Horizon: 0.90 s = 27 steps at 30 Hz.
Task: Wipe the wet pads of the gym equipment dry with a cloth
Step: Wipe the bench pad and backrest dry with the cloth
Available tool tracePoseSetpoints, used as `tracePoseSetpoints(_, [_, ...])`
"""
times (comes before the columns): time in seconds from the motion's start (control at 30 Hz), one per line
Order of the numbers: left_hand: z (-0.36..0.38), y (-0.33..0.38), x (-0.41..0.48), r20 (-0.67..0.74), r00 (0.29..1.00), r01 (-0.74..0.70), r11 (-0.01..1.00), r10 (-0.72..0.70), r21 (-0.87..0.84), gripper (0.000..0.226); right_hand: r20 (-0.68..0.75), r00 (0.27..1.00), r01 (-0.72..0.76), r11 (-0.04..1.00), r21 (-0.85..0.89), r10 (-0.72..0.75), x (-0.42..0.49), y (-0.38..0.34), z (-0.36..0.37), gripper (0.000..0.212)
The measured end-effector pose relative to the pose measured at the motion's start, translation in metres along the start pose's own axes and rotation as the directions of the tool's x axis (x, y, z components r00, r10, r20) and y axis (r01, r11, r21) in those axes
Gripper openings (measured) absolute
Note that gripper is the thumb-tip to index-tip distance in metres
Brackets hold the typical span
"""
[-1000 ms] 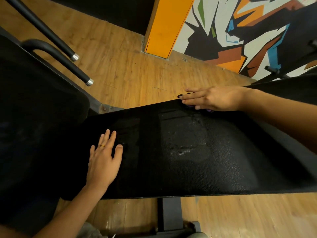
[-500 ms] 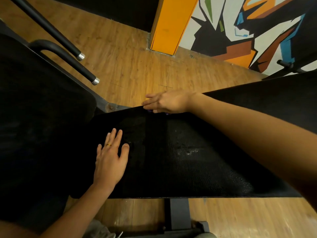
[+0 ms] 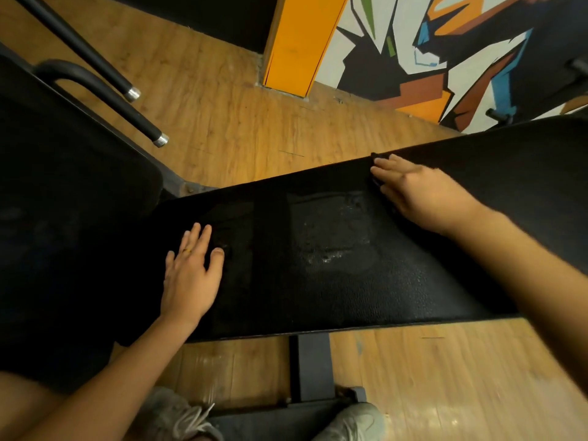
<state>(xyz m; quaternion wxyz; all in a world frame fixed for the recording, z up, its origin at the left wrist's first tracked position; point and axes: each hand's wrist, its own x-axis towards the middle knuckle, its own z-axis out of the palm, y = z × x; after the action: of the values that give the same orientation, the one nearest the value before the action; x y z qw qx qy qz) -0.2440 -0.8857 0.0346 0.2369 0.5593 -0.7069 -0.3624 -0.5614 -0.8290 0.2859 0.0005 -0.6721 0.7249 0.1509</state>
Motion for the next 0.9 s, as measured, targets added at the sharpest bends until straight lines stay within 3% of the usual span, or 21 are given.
tracePoseSetpoints(0.13, [0.0,-0.001,0.001,0.01,1.0,-0.003,1.0,0.003,0.008,0.055,-0.133,0.978,-0.161,0.987,0.019,0.162,-0.049,-0.041,0.031,0.052])
tracePoseSetpoints(0.33, [0.0,-0.001,0.001,-0.003,1.0,-0.016,1.0,0.016,0.005,0.055,-0.131,0.98,-0.127,0.974,0.187,0.152,-0.099,-0.05,0.041,0.053])
tracePoseSetpoints(0.47, [0.001,-0.003,0.001,-0.005,1.0,-0.019,1.0,0.019,0.01,0.055,-0.231,0.961,-0.136,0.988,0.073,0.15,-0.095,-0.055,0.047,0.048])
tracePoseSetpoints(0.67, [0.0,-0.002,0.0,-0.003,1.0,-0.017,1.0,0.017,0.011,0.055,-0.292,0.884,-0.339,0.931,0.135,0.364,-0.099,-0.11,0.062,0.046])
tracePoseSetpoints(0.8, [0.001,-0.002,0.0,-0.009,1.0,-0.016,1.0,0.016,0.011,0.055,-0.265,0.93,-0.242,0.966,0.086,0.256,-0.117,-0.174,0.09,0.063])
tracePoseSetpoints(0.9, [0.002,-0.003,0.001,-0.01,1.0,-0.014,1.0,0.014,0.013,0.055,-0.247,0.943,-0.208,0.975,0.081,0.222,-0.121,-0.175,0.094,0.075])
